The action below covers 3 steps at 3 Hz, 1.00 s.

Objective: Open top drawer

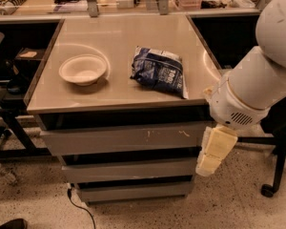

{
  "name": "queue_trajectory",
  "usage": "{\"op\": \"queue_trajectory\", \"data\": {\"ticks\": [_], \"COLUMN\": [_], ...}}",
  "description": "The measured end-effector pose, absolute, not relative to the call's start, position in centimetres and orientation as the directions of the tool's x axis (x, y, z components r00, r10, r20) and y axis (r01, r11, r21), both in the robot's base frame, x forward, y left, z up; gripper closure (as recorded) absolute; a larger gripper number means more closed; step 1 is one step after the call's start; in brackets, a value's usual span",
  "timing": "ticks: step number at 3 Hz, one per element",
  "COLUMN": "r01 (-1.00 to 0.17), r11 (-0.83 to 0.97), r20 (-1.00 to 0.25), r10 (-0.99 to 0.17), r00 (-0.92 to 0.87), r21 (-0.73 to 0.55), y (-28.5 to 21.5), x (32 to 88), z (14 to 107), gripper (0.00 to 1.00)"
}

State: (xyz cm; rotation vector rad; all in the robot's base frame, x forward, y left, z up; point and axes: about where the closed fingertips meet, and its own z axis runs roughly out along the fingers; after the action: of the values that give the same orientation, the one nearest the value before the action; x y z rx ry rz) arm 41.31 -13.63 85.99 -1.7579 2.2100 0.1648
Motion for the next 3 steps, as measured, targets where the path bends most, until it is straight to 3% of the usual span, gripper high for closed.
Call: {"op": "queue_trajectory", "data": {"ticks": [2, 3], "r01": [-0.965, -0.968], "r11": [0.256, 0.236], "r20": [-0.355, -0.416], "r10": [-0.909, -0.891], "r00": [-0.22, -0.183], "r21": [-0.056, -0.081], "y": [-10.6, -4.9], "x": [41.1, 43.9], "z": [80.9, 75.6], "gripper": [0.0, 0.0]}}
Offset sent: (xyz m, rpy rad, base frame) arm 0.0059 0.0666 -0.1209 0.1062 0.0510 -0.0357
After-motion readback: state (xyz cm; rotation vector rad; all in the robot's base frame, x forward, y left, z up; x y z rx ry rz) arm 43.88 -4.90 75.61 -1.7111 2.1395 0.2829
